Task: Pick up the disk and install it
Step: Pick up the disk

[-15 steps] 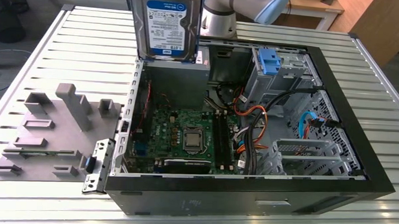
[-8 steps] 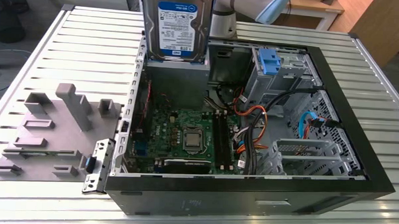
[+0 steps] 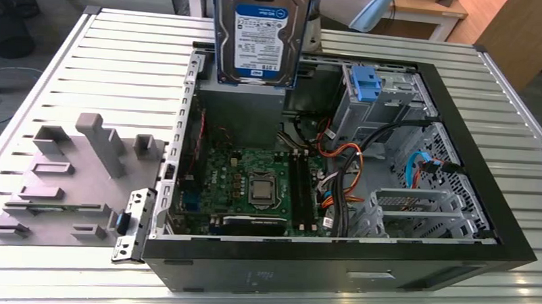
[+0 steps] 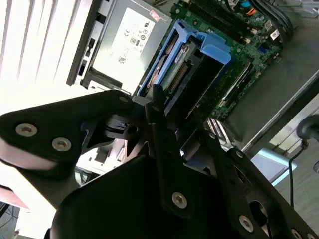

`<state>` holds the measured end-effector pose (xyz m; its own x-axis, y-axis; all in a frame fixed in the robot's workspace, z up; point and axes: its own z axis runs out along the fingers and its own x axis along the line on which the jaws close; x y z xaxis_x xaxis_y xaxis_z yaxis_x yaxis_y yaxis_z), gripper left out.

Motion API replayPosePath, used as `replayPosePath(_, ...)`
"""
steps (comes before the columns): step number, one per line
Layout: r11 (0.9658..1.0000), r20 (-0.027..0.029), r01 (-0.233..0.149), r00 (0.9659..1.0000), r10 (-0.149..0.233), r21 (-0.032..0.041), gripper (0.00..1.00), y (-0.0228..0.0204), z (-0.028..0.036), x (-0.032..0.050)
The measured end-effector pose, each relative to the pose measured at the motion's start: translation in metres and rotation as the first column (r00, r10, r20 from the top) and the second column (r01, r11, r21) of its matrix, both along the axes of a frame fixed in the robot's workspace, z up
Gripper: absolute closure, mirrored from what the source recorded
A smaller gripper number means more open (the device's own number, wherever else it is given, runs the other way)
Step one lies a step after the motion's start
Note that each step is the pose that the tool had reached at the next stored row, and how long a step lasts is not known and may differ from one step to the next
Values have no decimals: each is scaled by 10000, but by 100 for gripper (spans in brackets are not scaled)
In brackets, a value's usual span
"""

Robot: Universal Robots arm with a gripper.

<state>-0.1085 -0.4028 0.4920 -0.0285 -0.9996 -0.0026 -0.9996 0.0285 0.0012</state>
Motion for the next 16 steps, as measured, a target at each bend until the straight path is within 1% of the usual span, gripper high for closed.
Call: replayPosePath(16,10000,-1,0,10000,0,0,65,0,-7,452)
